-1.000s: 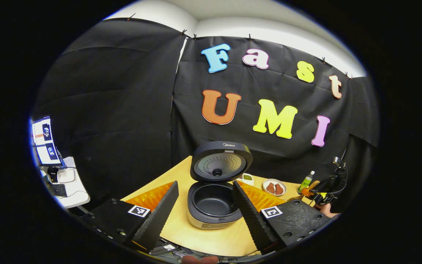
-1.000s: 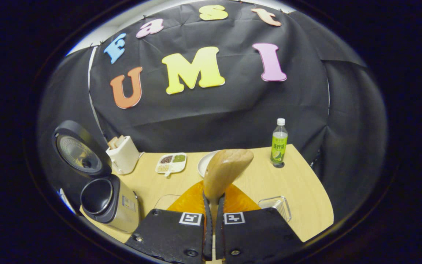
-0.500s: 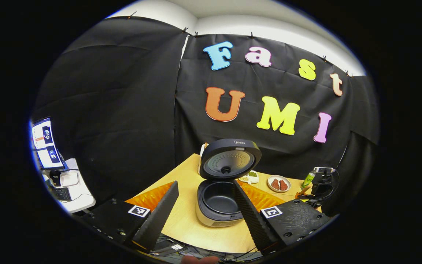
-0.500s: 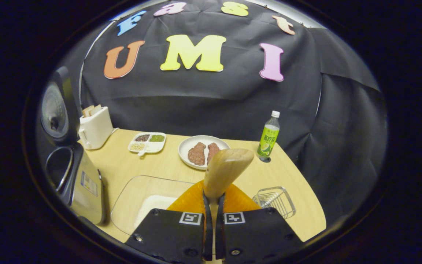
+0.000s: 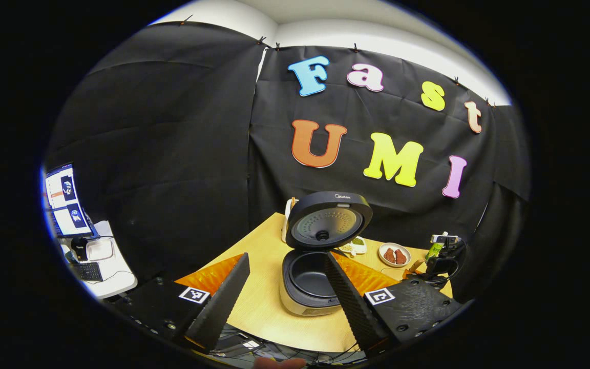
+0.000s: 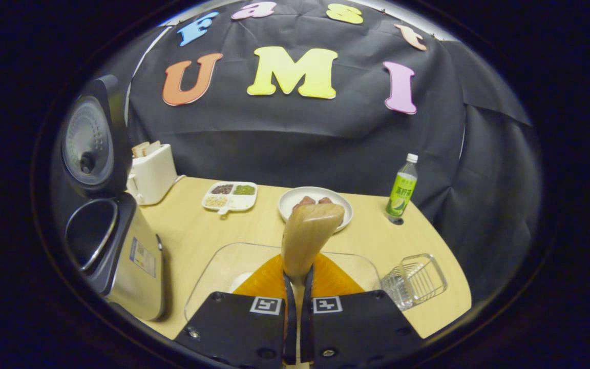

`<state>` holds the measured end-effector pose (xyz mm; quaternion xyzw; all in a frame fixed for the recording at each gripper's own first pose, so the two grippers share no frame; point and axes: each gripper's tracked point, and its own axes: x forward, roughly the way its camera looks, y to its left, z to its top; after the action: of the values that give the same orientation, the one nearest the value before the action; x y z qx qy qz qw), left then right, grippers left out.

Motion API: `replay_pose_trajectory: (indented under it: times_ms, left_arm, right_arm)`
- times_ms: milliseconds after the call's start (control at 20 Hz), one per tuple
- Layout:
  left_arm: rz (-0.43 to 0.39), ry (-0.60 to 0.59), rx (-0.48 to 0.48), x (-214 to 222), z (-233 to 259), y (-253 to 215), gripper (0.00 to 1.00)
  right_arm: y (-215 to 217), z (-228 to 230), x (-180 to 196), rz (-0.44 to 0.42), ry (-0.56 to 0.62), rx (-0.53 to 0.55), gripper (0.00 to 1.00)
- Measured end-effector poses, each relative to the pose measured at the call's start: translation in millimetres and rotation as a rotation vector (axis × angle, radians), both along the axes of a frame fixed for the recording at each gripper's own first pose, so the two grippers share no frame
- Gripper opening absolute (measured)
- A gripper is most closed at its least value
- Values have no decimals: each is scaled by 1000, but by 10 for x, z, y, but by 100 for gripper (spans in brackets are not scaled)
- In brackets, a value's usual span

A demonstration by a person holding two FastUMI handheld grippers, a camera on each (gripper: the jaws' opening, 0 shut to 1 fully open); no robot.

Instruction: Close the left gripper, press the button to open the rice cooker; take a wooden spoon from the chopstick holder with the right hand, scoop a spoonful of rice and pour it into the rice cooker, then put the wooden spoon back into the chopstick holder.

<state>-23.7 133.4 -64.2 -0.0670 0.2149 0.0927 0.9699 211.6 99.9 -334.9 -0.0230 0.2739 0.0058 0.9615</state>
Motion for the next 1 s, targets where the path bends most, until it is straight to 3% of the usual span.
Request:
replay_pose_trajectory:
  times_ms: [150,500,800,1000]
  left_arm:
    - [1,1,-2,-13,-24,9,95]
    - [1,7,1,-25,-53,14,95]
    - [-16,7,-6,-15,-48,-101,95]
    - [-33,11,-13,18,-53,-227,95]
  right_arm:
    - [115,-24,-28,15,20,71,8]
    - [254,-51,-96,8,113,355,8]
    - [-15,-174,-69,-178,238,834,9]
    - [-125,-172,-117,-191,250,990,8]
